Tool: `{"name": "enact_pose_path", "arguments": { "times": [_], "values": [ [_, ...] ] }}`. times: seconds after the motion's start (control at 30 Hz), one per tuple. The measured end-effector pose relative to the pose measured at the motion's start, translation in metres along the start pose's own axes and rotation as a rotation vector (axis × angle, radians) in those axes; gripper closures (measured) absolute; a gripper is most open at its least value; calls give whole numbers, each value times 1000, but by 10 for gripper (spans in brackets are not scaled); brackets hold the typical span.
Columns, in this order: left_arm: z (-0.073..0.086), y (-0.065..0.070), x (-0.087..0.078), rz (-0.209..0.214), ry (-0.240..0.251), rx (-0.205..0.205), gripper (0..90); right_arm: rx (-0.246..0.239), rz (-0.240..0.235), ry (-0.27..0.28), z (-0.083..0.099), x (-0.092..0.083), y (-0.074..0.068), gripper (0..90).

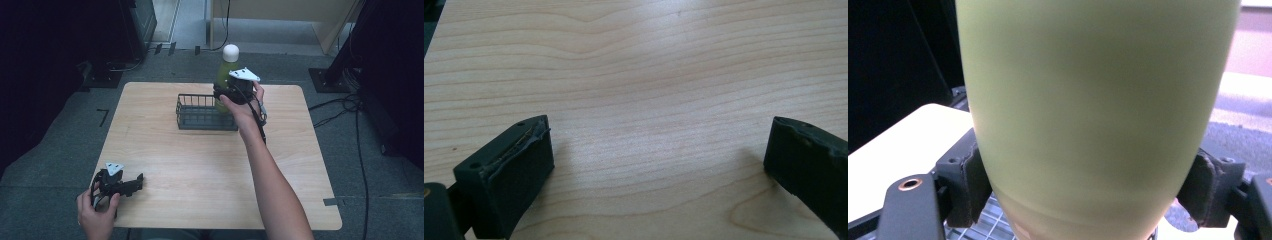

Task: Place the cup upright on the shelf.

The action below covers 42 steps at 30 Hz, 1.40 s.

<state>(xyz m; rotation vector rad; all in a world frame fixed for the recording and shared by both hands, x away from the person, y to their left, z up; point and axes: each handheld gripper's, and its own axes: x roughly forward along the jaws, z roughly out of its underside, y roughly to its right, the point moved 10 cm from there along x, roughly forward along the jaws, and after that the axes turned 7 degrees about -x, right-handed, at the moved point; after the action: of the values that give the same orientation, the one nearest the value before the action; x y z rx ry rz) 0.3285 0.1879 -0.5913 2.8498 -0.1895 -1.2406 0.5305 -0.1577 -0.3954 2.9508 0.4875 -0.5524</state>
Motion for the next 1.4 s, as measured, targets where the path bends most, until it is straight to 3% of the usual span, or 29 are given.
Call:
{"name": "enact_pose_path", "arguments": {
  "times": [0.23,0.63,0.9,1.1,1.4],
  "values": [
    [0,0,0,1,0,-1,0,-1,2,-34,14,9,-3,204],
    [0,0,0,1,0,0,0,48,7,-93,30,20,1,203],
    [0,0,0,1,0,-1,0,13,-7,-73,32,22,-3,197],
    [0,0,0,2,0,-1,0,53,-20,-78,35,23,-4,162],
    [0,0,0,1,0,-1,0,60,-20,-93,43,21,-3,86]
  ]
}}
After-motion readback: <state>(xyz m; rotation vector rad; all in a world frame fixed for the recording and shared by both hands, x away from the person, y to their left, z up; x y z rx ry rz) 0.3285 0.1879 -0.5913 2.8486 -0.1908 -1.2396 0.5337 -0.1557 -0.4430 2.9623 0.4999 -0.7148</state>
